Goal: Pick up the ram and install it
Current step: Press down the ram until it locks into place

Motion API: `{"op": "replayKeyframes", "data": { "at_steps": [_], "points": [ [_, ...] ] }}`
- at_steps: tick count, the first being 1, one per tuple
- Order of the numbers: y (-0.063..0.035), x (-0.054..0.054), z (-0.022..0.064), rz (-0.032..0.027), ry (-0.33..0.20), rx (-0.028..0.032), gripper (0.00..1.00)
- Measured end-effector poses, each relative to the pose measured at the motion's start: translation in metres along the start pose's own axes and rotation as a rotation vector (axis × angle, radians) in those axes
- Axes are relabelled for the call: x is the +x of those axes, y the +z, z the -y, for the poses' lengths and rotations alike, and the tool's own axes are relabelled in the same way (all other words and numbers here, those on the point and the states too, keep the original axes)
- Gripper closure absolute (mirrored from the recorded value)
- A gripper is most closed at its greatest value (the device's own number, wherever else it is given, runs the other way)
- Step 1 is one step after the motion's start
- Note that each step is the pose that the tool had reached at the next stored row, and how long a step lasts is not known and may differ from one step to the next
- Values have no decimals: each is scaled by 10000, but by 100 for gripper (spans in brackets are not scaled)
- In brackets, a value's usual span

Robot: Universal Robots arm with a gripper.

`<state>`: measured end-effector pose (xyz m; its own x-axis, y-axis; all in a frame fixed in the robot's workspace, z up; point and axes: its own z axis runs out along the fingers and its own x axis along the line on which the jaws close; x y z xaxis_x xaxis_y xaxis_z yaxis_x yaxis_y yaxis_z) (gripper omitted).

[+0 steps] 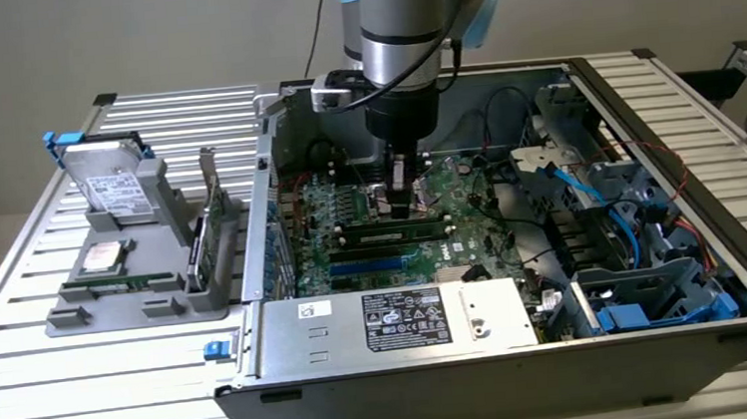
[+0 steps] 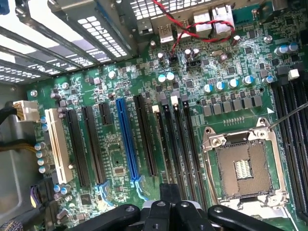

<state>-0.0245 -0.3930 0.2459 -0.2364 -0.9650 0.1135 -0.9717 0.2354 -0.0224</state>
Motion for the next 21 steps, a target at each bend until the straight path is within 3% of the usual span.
{"op": "replayKeyframes", "data": {
  "at_steps": [8, 12, 21],
  "points": [
    [0, 0, 0, 0, 949, -29, 89],
    [0, 0, 0, 65, 1391, -91, 89],
    [0, 0, 0, 35, 2670, -229, 89]
  ]
}}
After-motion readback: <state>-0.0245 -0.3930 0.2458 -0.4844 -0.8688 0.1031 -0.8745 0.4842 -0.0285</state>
